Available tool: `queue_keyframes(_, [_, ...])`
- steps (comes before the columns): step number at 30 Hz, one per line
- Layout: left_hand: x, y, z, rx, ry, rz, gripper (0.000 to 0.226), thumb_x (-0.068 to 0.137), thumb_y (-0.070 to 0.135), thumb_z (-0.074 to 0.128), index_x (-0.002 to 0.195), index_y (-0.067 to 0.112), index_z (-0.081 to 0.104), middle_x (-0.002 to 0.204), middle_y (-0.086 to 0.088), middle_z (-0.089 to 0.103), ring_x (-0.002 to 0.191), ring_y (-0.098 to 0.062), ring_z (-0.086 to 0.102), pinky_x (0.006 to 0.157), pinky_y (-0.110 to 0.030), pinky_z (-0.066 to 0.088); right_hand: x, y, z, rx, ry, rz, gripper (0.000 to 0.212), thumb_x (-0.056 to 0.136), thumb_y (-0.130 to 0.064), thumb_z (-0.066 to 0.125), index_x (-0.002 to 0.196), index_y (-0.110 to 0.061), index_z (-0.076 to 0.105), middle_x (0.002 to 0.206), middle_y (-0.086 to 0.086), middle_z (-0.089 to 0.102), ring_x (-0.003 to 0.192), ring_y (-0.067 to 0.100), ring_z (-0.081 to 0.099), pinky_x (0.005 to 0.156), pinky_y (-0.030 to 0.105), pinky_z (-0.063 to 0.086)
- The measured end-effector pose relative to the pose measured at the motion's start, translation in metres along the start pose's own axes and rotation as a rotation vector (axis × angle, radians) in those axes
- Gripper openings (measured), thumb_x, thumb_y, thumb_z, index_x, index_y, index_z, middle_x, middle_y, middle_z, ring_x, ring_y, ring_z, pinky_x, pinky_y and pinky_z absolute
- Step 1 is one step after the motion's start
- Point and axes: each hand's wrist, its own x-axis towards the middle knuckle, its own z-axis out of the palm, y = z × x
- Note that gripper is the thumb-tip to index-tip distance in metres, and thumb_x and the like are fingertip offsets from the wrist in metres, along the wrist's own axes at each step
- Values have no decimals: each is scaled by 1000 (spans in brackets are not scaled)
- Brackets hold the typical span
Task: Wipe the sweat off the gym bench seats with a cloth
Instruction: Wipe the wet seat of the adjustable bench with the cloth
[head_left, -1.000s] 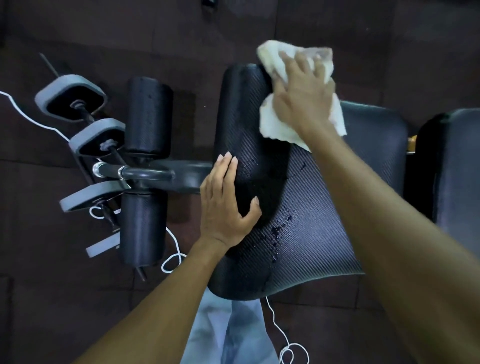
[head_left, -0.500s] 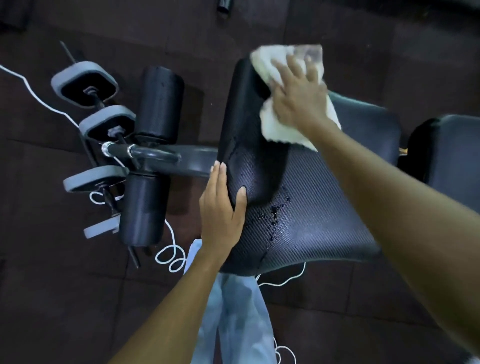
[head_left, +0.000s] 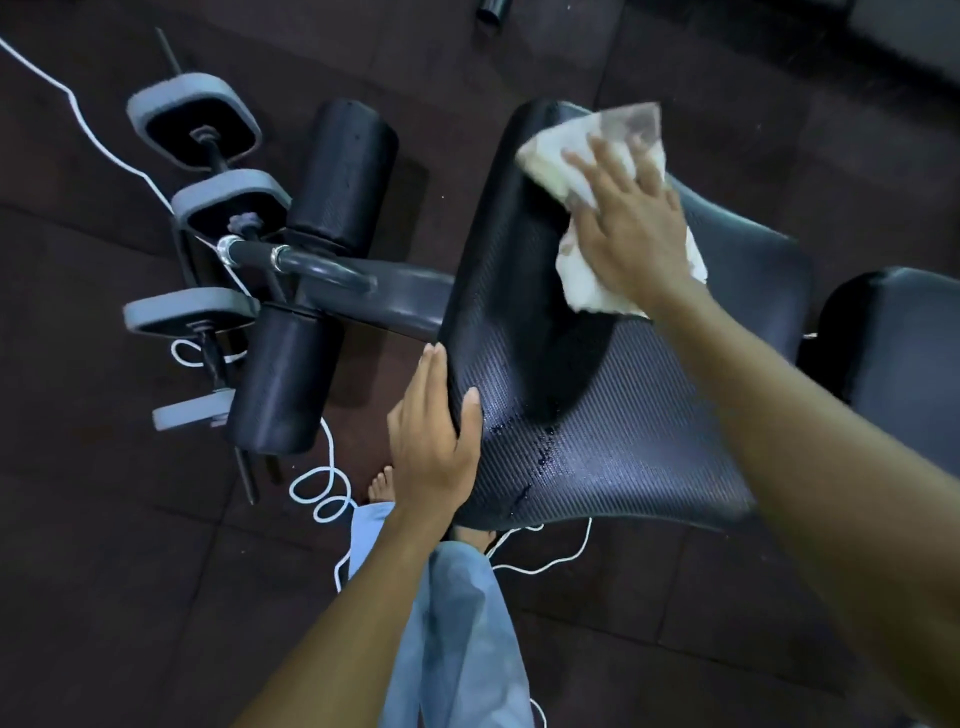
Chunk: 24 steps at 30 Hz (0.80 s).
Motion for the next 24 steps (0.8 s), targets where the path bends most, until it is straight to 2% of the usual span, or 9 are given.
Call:
queue_keyframes(2, [-1,-1,1,-19,7,20,63,94,44,32,146,9,34,152,-4,36,142,-12,30,113,-35,28,23,-27,4,46,34,166,49,102,-42,30,150,-36,31,163,-7,18,150,28,11,114,54,22])
queue_keyframes(3, [-2,-3,1,-28,5,20,63,94,44,33,147,9,33,153,-4,35,142,-11,29,112,-33,27,28,-42,6,39,29,191,50,101,-41,30,150,-35,30,163,-6,17,150,30,10,114,55,21])
queue_keyframes(6, [-3,-3,0,-57,-20,-3,66,92,47,31,148,13,31,154,0,32,143,-8,25,111,-29,24,8,-70,10,-82,-34,-2,50,99,-39,33,148,-34,34,162,-3,20,149,35,13,110,57,23])
queue_keyframes(9, [-2,-1,-2,-49,-28,-32,67,91,50,30,149,16,30,155,1,31,143,-7,24,111,-32,24,-50,-64,15,-107,-75,-215,49,96,-41,34,144,-35,42,160,-4,27,150,31,14,107,53,27])
queue_keyframes(13, [-9,0,-9,-46,-81,-73,68,89,56,23,150,25,24,156,5,27,144,-5,19,108,-30,21,-108,-17,12,-5,-93,-238,49,98,-39,35,146,-30,43,158,-2,32,149,32,19,103,57,35])
queue_keyframes(15, [-17,-7,-10,-69,-117,-64,67,90,56,19,151,27,21,158,6,23,144,-4,16,106,-28,19,-93,-11,8,35,-81,-157,48,100,-38,35,147,-31,40,160,-3,27,150,31,15,105,59,35])
queue_keyframes(18, [-27,-21,-8,-105,-100,-68,61,94,52,19,151,29,23,157,6,27,144,-4,19,113,-32,22,-49,-46,12,94,-10,152,48,102,-38,33,150,-32,33,164,-6,14,151,29,4,110,59,25])
queue_keyframes(20, [-32,-28,-6,-160,-77,-71,56,97,48,22,149,30,26,154,5,32,143,-7,24,115,-34,25,-34,-77,16,40,-2,207,50,101,-38,33,151,-31,30,164,-3,13,150,34,4,111,59,24])
queue_keyframes(24, [-39,-33,-3,-264,-5,-86,51,99,40,26,146,23,35,148,2,42,138,-12,36,113,-38,31,-73,-95,21,-150,-153,-199,49,98,-37,33,147,-30,39,163,-2,18,150,34,8,111,56,22])
